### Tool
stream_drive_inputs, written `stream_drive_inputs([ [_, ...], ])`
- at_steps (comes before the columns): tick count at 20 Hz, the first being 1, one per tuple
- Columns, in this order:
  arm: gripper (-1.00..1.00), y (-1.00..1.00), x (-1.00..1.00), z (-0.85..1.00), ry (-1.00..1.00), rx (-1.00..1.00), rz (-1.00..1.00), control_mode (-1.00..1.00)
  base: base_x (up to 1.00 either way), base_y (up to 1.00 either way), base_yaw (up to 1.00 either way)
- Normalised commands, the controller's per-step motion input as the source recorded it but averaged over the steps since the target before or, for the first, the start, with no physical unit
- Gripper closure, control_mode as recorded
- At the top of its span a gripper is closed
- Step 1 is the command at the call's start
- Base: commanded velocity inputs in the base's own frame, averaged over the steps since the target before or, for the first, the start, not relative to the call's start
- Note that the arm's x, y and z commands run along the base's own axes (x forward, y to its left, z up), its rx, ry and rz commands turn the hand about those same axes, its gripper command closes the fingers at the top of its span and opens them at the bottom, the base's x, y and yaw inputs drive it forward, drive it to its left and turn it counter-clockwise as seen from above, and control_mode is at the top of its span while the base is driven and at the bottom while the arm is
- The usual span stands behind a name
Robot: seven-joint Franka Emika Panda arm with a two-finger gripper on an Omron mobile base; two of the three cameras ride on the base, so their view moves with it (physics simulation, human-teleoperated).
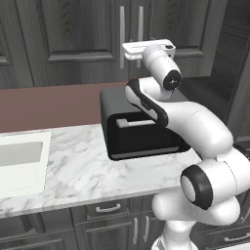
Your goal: Get the candle and the liquor from the cabinet and move them to the dining counter.
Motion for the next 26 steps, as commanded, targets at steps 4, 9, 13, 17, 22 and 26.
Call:
stream_drive_inputs([
  [4,-1.0,0.0,0.28,0.0,0.0,0.0,0.0,-1.0,0.0,0.0,0.0],
  [9,-1.0,0.0,0.36,0.0,0.0,0.0,0.0,-1.0,0.0,0.0,0.0],
  [13,-1.0,0.03,0.38,0.0,0.0,0.0,0.0,-1.0,0.0,0.0,0.0],
  [17,-1.0,0.0,0.29,0.0,0.0,0.0,0.0,-1.0,0.0,0.0,0.0],
  [22,-1.0,0.0,0.31,0.0,0.0,0.0,0.0,-1.0,0.0,0.0,0.0],
  [26,1.0,0.0,0.35,0.0,0.0,0.0,0.0,-1.0,0.0,0.0,0.0],
])
